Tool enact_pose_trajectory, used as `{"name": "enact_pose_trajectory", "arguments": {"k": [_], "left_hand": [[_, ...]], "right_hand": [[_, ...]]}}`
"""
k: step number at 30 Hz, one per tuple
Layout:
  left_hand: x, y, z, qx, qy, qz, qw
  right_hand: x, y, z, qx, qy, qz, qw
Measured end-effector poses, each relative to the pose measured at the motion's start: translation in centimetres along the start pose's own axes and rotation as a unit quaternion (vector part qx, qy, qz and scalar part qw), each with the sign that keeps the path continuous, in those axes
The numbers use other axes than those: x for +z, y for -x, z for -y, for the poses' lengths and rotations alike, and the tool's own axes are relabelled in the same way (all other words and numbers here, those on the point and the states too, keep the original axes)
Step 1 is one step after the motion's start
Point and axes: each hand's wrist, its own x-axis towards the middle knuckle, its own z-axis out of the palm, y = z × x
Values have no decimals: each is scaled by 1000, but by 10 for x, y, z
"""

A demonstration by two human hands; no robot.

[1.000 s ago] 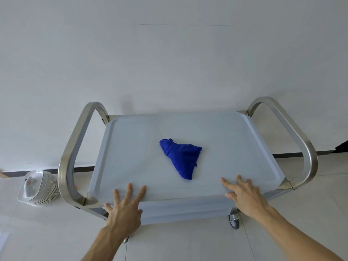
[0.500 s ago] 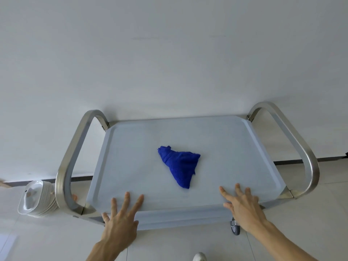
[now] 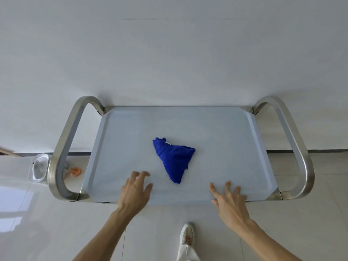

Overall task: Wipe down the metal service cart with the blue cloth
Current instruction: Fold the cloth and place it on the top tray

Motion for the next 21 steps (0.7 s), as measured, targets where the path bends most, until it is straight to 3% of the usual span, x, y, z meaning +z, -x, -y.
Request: {"name": "enact_pose_trajectory", "arguments": {"k": [3, 10, 15, 18, 21], "left_hand": [[19, -12, -47, 31, 111, -6, 993], [38, -63, -105, -5, -25, 49, 998], [7, -77, -90, 0, 178, 70, 982], [-33, -70, -84, -42, 321, 90, 942], [-78, -51, -83, -33, 369, 129, 920]], "right_hand": [[-1, 4, 0, -1, -31, 3, 1000], [-20, 9, -19, 4, -221, 53, 974], [-49, 15, -29, 25, -402, -24, 915], [-78, 17, -18, -13, -436, -52, 898], [-120, 16, 6, -88, -472, -86, 873]]}}
